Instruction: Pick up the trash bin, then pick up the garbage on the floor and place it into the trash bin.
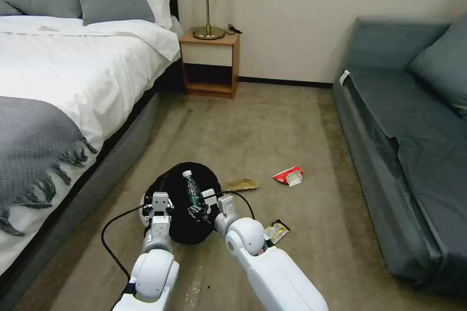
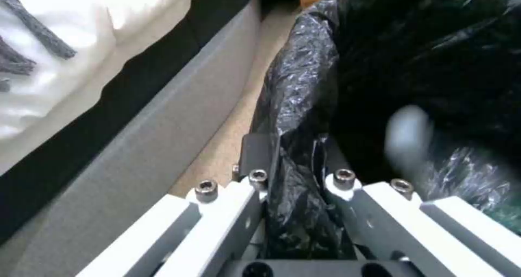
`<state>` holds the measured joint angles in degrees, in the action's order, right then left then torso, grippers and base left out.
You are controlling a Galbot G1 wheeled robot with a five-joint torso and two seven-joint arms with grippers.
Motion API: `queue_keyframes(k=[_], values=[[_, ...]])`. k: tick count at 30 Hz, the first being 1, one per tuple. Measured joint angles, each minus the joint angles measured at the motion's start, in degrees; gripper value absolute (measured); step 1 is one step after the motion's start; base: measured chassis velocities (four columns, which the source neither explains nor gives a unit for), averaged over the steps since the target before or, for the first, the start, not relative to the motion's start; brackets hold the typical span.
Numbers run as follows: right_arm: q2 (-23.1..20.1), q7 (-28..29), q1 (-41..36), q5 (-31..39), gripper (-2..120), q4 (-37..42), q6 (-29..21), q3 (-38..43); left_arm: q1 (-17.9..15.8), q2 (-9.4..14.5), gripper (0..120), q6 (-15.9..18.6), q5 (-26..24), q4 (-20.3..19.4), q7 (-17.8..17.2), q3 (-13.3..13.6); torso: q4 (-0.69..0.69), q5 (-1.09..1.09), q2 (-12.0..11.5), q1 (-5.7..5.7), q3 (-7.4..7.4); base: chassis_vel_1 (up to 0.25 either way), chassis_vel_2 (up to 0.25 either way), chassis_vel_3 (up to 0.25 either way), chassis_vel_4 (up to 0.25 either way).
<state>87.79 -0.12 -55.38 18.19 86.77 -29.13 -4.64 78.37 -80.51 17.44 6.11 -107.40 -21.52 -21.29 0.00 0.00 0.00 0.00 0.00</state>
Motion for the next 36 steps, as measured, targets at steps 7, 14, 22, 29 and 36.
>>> queue_keyframes(k=[7, 14, 22, 29, 36], values=[[-1.1, 0.0, -0.4, 0.4, 95, 1.7, -0.2, 1.2, 0.3, 0.6, 5, -0.2, 0.0, -0.1, 0.0, -0.5, 0.0, 0.0, 0.0, 0.0, 0.0, 0.0, 0.0, 0.0, 0.0], [-4.6, 0.1, -0.9, 1.5, 100, 3.6, -0.4, 3.8, 0.3, 2.2, 5, -0.2, -0.8, -0.2, 0.0, -1.2, 0.0, 0.0, 0.0, 0.0, 0.0, 0.0, 0.0, 0.0, 0.0], [-9.4, 3.1, -3.5, -0.9, 100, 4.9, -6.2, 10.1, -2.0, 5.5, 5, -0.1, -2.7, 0.5, 0.0, -0.7, -0.01, 0.01, 0.0, 0.0, 0.0, 0.0, 0.0, 0.0, 0.0], [-11.1, 7.5, -5.0, -1.5, 100, 1.6, -12.8, 15.3, -3.4, 8.0, 5, 0.2, -4.1, 1.1, 0.0, -0.6, 0.0, 0.01, 0.0, 0.0, 0.0, 0.0, 0.0, 0.0, 0.0], [-10.6, 8.9, -5.4, -1.5, 100, -2.3, -13.3, 17.1, -4.0, 8.3, 5, 0.4, -4.2, 1.5, 0.1, -0.2, 0.0, 0.0, 0.0, 0.0, 0.0, 0.0, 0.0, 0.0, 0.0]])
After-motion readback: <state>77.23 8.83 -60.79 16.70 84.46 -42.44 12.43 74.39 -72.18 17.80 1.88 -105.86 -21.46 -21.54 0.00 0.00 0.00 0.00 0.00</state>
